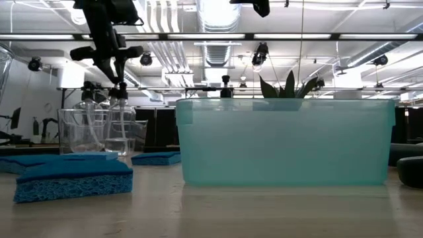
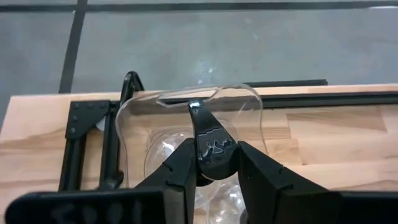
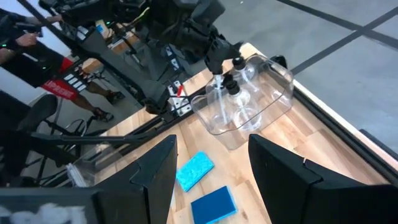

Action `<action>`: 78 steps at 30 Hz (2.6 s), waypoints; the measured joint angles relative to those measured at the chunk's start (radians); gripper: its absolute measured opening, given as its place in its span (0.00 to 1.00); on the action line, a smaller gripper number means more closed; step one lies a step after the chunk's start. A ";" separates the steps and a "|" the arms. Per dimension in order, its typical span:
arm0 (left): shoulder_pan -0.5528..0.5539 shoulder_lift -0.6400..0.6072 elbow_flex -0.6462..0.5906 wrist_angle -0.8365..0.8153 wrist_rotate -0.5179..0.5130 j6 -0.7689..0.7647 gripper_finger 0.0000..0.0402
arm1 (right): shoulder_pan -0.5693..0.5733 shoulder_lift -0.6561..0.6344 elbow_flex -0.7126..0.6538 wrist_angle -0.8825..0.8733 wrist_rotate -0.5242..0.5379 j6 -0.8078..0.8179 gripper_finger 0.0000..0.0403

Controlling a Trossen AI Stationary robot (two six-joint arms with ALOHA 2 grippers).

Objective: Pick & Place Kitchen Sink Supplies
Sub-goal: Put the transparent soap dispenser into the top transparent bin

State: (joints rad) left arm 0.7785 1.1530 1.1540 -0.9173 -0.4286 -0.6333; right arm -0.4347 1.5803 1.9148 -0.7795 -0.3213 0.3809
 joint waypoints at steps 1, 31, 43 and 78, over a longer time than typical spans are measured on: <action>0.002 0.000 -0.005 0.001 -0.005 -0.014 0.23 | 0.000 0.000 0.000 0.000 0.008 0.000 0.48; 0.021 -0.061 -0.027 -0.014 -0.115 -0.079 0.33 | 0.000 0.000 0.000 0.004 0.011 -0.016 0.48; 0.021 -0.093 -0.013 -0.061 -0.112 -0.094 0.56 | 0.000 0.000 0.000 0.008 0.011 -0.019 0.48; -0.035 -0.176 0.118 0.089 0.440 -0.034 0.56 | 0.000 0.006 0.000 0.001 0.037 0.007 0.48</action>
State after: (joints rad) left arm 0.7439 0.9765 1.2720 -0.8282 0.0109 -0.6671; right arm -0.4347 1.5862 1.9144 -0.7785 -0.2848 0.3875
